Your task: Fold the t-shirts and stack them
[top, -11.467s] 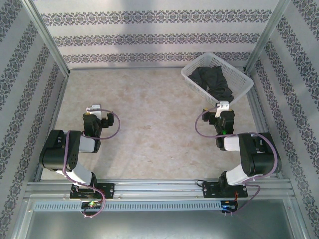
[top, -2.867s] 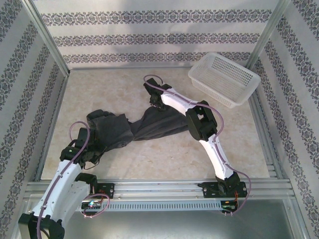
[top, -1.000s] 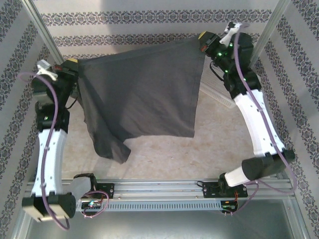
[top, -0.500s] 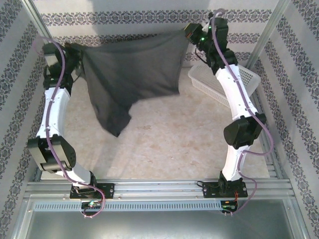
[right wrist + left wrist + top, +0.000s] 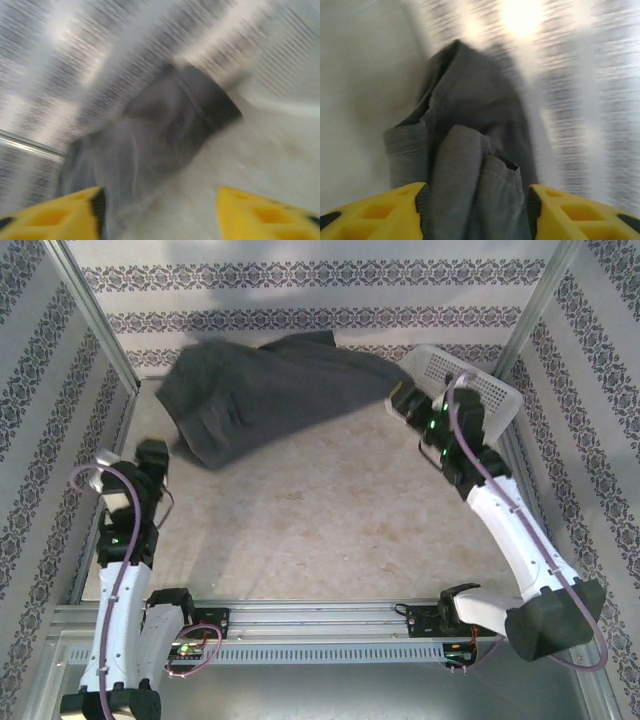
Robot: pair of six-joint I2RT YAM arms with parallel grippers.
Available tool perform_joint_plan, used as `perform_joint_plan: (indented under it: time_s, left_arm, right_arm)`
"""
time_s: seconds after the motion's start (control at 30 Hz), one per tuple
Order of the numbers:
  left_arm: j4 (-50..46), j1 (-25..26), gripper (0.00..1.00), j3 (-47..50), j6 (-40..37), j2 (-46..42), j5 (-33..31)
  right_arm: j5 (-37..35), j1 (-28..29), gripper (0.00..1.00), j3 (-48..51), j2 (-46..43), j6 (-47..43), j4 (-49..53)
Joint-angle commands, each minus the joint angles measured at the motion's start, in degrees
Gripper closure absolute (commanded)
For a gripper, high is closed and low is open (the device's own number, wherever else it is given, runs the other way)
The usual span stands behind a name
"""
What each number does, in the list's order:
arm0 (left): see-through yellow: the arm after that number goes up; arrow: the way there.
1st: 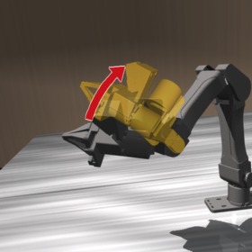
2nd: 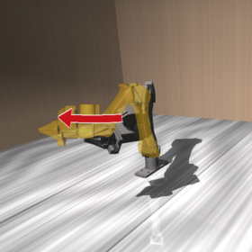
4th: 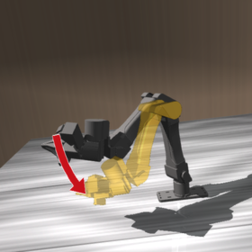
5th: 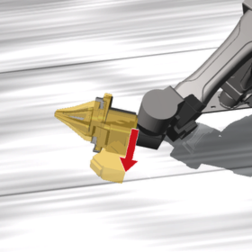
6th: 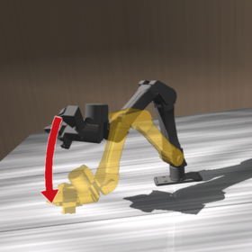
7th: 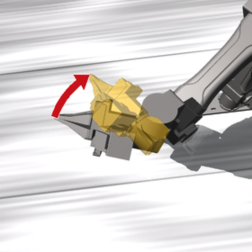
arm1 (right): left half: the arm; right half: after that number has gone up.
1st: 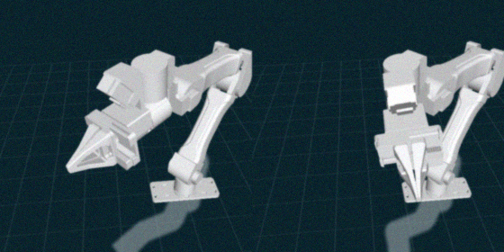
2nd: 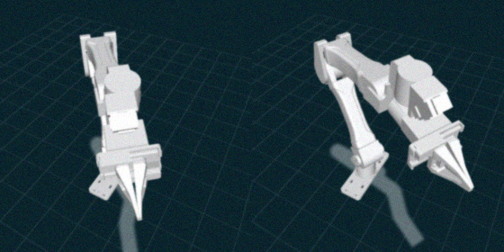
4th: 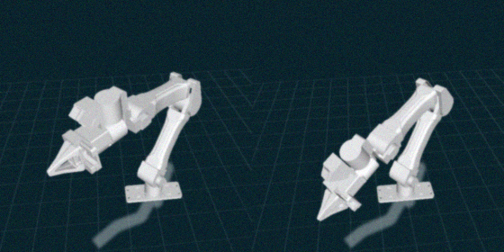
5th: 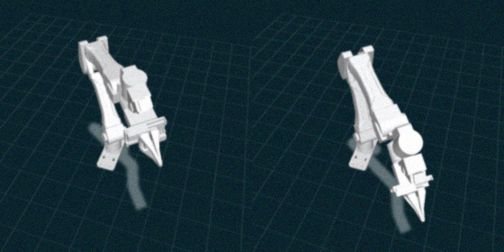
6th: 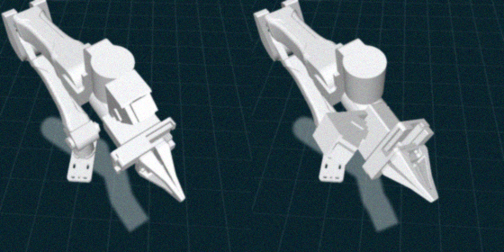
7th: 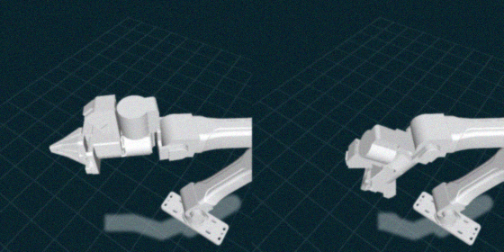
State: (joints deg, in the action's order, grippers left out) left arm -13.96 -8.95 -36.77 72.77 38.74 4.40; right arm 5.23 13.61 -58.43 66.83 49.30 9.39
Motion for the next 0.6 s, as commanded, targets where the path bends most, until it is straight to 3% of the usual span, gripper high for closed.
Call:
perform_joint_plan:
  time_s: [0.0, 0.13, 0.23, 0.47, 0.57]
  left_arm:
    - [-15.07, 0.83, 0.43, 1.83, 2.34, -1.56, 3.35]
    - [-26.09, 1.3, 0.46, -0.72, -0.66, -0.59, 4.67]
    - [-28.05, 1.3, 0.49, -3.47, -2.67, 3.19, 6.1]
    - [-23.58, 1.3, 0.5, -9.76, -7.37, 18.22, 8.94]
    - [-15.91, 1.47, 0.6, -10.3, -8.07, 26.36, 11.97]
  right_arm:
    - [-3.24, -0.6, 0.34, 10.31, -1.59, 3.75, 5.89]
    - [-3.36, -0.31, 0.38, 12.46, -1.37, 4.01, 7.7]
    - [-3.21, 0.78, 0.4, 10.15, 1.81, 3.35, 8.86]
    - [-1.82, 3.78, 0.43, 6.2, 8.33, 2.83, 7.82]
    - [-0.13, 3.96, 0.45, 4.91, 10.92, 2.82, 6.8]
